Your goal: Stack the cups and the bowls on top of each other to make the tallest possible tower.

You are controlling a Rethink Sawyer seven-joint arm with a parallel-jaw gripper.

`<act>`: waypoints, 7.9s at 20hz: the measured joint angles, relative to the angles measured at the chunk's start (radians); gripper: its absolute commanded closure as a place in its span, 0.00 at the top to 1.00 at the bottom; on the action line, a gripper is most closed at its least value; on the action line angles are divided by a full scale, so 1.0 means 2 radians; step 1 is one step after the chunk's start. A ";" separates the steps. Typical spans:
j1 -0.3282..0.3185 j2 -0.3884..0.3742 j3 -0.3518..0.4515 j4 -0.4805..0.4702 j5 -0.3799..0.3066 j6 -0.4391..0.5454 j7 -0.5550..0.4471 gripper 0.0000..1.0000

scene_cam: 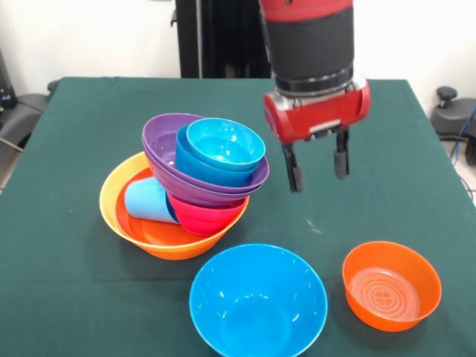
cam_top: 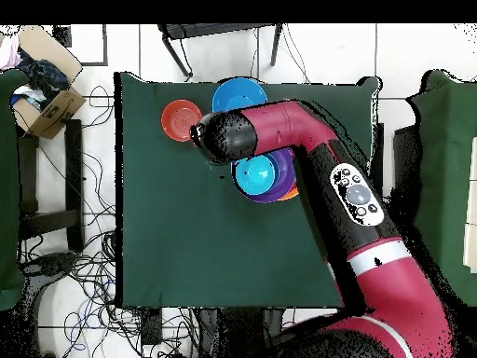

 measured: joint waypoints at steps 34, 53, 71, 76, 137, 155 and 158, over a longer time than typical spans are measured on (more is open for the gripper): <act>-0.002 0.051 -0.003 -0.046 -0.183 -0.009 -0.053 1.00; -0.005 0.087 -0.002 -0.057 -0.195 -0.027 -0.080 1.00; -0.019 0.051 0.008 -0.024 -0.178 -0.027 -0.144 1.00; -0.020 0.041 0.015 -0.023 -0.174 -0.027 -0.157 1.00; -0.018 0.106 0.014 -0.021 -0.158 -0.027 -0.177 1.00; -0.014 0.108 0.014 -0.021 -0.198 -0.050 -0.177 1.00; -0.014 0.110 0.013 -0.021 -0.203 -0.061 -0.177 1.00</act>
